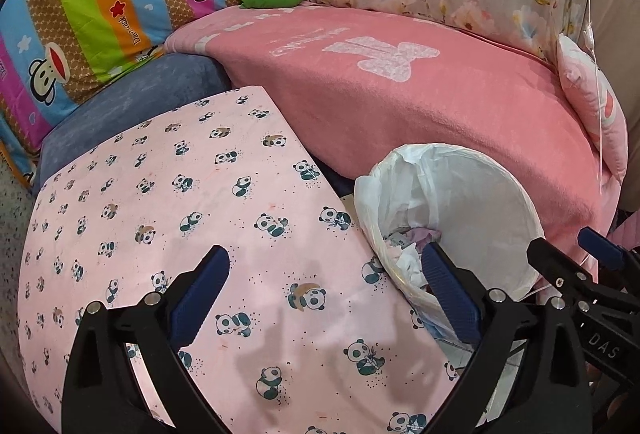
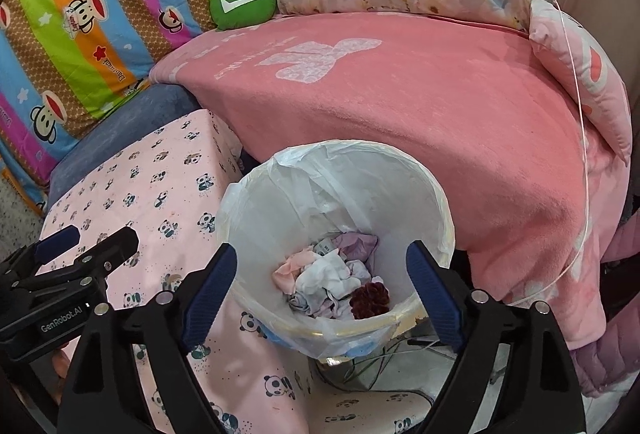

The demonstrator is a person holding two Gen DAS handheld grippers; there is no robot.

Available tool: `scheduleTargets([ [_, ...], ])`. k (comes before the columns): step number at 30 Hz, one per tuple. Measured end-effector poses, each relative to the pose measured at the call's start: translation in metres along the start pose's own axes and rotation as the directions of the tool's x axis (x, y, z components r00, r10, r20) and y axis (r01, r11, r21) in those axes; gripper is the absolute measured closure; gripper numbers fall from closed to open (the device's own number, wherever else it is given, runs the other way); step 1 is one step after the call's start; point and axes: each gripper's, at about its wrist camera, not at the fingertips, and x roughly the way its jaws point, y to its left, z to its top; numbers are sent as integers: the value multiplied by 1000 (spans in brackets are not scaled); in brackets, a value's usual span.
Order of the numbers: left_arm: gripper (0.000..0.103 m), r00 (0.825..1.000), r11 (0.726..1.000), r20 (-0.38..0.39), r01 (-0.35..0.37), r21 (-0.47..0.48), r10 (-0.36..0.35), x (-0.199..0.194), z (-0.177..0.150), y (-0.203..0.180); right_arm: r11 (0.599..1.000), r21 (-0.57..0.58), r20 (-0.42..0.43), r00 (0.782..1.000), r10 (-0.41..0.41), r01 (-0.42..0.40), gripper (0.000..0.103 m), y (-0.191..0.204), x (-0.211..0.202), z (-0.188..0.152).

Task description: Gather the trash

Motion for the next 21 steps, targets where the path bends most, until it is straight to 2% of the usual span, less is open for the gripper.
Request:
scheduleTargets([
  [7, 10, 1000, 1000, -8, -10, 1, 10, 2, -9, -4, 1000, -1, -9, 1000, -16, 16, 15, -6, 0, -6],
  [11, 9, 999, 1000, -18, -27, 5, 27, 4, -14, -8, 1000, -8, -7, 1000, -29, 29, 4, -8, 0, -8],
  [21, 9, 999, 999, -16, -33, 22, 34, 4, -17, -19, 997, -35, 3, 998, -63, 63, 4, -9, -1, -14],
])
